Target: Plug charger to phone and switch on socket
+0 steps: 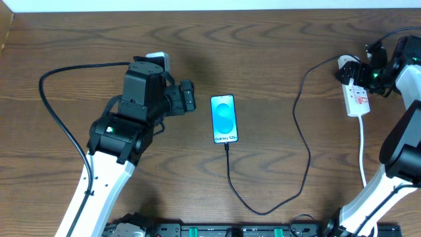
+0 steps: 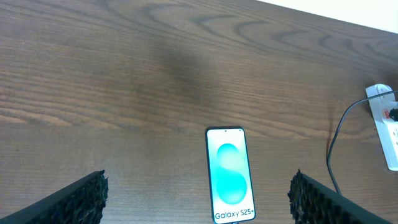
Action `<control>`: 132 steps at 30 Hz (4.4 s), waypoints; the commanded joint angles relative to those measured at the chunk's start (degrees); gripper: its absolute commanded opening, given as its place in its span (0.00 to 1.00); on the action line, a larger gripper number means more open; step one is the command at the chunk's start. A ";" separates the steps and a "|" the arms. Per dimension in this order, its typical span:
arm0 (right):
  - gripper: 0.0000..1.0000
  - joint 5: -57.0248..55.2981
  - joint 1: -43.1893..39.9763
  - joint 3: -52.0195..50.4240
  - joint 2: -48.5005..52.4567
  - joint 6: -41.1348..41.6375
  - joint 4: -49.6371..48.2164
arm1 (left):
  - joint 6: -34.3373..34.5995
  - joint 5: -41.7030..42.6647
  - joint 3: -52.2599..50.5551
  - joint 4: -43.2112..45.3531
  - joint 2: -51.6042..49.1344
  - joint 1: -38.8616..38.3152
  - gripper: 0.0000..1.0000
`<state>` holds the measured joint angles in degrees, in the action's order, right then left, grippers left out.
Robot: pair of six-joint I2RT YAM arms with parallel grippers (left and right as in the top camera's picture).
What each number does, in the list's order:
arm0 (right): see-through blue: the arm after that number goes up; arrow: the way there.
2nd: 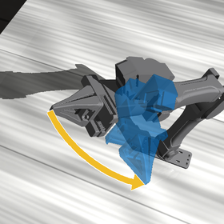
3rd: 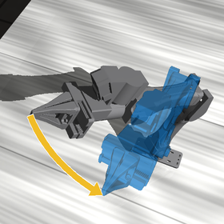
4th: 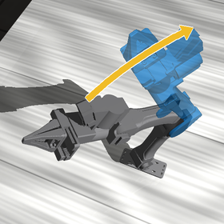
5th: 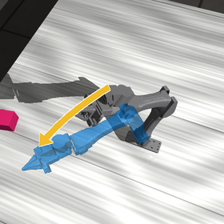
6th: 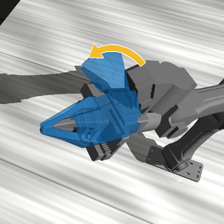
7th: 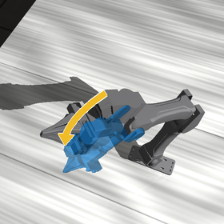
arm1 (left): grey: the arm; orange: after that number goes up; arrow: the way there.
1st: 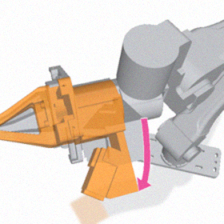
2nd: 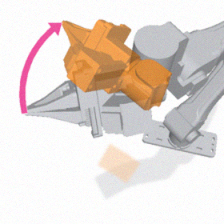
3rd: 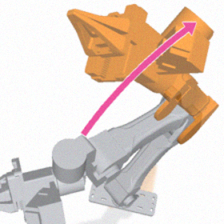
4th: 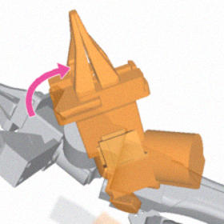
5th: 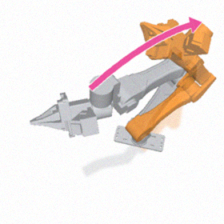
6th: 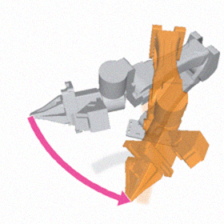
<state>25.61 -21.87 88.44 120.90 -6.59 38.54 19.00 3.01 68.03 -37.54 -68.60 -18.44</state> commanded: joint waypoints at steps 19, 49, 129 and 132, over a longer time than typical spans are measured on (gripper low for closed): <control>0.99 -1.03 1.31 -3.65 -0.28 6.49 1.92 | -1.20 -0.72 0.22 -0.20 0.00 0.04 0.93; 0.99 -22.05 0.52 -3.65 -33.00 14.27 24.76 | -1.20 -0.72 0.22 -0.20 0.00 0.04 0.93; 0.99 -22.05 0.52 -3.69 -33.16 14.27 24.72 | -18.36 -0.20 -67.80 33.59 68.41 18.43 0.93; 0.99 -22.05 0.52 -3.69 -33.16 14.27 24.72 | -18.36 -0.20 -67.80 33.59 68.37 18.43 0.93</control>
<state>4.01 -21.52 84.77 88.12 7.18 63.22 1.43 3.09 0.84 -1.32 -0.60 -0.36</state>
